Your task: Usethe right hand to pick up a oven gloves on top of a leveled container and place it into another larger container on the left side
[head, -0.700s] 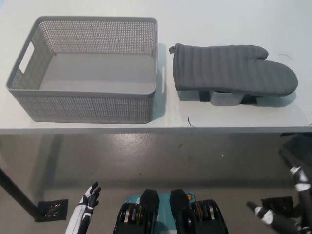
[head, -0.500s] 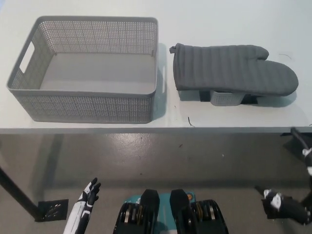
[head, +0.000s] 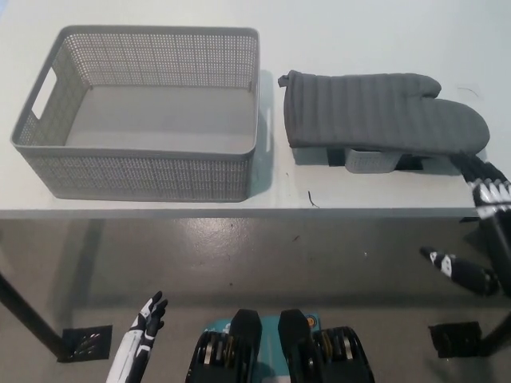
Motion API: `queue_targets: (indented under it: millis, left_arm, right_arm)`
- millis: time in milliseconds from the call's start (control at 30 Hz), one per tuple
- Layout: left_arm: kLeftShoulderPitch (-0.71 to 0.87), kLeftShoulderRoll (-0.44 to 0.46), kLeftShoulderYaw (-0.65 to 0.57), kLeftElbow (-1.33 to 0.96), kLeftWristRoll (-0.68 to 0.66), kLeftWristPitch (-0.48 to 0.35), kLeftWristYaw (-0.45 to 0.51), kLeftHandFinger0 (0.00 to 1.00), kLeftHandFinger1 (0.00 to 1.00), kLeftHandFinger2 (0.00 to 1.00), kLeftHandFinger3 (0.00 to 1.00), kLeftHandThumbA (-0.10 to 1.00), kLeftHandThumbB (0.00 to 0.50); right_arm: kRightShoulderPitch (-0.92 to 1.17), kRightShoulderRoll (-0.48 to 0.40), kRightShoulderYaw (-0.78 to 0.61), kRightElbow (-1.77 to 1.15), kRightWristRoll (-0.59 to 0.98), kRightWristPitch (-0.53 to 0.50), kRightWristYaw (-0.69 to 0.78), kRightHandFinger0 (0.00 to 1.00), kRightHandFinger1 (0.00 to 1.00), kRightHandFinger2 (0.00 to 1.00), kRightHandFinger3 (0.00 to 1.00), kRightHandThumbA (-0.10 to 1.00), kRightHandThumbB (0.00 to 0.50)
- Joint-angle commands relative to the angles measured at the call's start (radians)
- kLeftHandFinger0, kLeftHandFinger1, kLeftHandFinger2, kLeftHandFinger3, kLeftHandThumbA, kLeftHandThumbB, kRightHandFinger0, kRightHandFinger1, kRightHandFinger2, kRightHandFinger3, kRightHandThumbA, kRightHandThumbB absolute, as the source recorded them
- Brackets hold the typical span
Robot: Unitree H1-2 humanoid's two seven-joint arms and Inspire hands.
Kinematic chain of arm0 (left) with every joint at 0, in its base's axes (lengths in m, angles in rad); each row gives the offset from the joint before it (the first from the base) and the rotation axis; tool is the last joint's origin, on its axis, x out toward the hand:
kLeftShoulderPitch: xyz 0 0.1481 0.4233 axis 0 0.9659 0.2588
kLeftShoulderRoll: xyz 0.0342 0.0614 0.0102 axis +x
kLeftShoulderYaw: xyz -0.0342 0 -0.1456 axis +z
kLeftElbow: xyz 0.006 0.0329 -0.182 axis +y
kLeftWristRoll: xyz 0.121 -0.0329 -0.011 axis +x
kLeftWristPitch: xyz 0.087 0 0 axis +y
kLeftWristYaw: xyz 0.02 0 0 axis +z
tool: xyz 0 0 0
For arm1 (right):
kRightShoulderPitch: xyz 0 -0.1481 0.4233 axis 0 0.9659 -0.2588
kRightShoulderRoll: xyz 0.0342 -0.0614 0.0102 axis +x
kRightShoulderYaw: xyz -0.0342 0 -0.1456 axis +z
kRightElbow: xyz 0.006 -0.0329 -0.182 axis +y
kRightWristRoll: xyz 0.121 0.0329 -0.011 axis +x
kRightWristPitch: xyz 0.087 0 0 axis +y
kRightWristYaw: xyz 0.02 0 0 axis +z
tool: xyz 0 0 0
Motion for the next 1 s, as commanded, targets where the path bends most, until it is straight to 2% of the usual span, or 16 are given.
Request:
queue_targets:
  millis: [0, 67, 200, 367, 600, 900, 967]
  left_arm:
    - [-0.017, 0.014, -0.009, -0.013, 0.001, -0.048, 0.010, 1.00, 1.00, 1.00, 1.00, 1.00, 0.500]
    - [-0.015, 0.014, -0.011, -0.013, 0.005, -0.048, 0.014, 1.00, 1.00, 1.00, 1.00, 1.00, 0.500]
    - [-0.014, 0.015, -0.019, -0.011, 0.011, -0.048, 0.017, 1.00, 1.00, 1.00, 1.00, 1.00, 0.500]
    - [-0.014, 0.013, -0.024, -0.012, 0.003, -0.048, 0.015, 1.00, 1.00, 1.00, 1.00, 1.00, 0.500]
    - [-0.012, 0.015, -0.024, -0.014, 0.000, -0.048, 0.008, 1.00, 1.00, 1.00, 1.00, 1.00, 0.500]
    - [-0.012, 0.016, -0.026, -0.011, -0.004, -0.048, 0.004, 1.00, 1.00, 1.00, 1.00, 1.00, 0.500]
    - [-0.013, 0.016, -0.029, -0.008, 0.004, -0.048, 0.009, 1.00, 1.00, 1.00, 1.00, 1.00, 0.500]
  right_arm:
    - [-0.172, -0.053, 0.048, 0.124, -0.246, 0.183, 0.062, 1.00, 1.00, 1.00, 1.00, 1.00, 0.283]
    - [-0.194, -0.058, 0.060, 0.156, -0.247, 0.195, 0.056, 1.00, 1.00, 1.00, 1.00, 1.00, 0.270]
    - [-0.265, -0.061, 0.098, 0.262, -0.276, 0.220, 0.008, 1.00, 1.00, 1.00, 1.00, 1.00, 0.280]
    - [-0.308, -0.065, 0.139, 0.313, -0.293, 0.269, 0.018, 1.00, 1.00, 1.00, 1.00, 1.00, 0.279]
    - [-0.335, -0.062, 0.168, 0.380, -0.275, 0.282, -0.001, 1.00, 1.00, 1.00, 1.00, 1.00, 0.296]
    - [-0.366, -0.076, 0.194, 0.484, -0.260, 0.287, -0.018, 1.00, 1.00, 1.00, 1.00, 1.00, 0.300]
    - [-0.376, -0.078, 0.198, 0.522, -0.254, 0.277, -0.043, 1.00, 1.00, 1.00, 1.00, 1.00, 0.288]
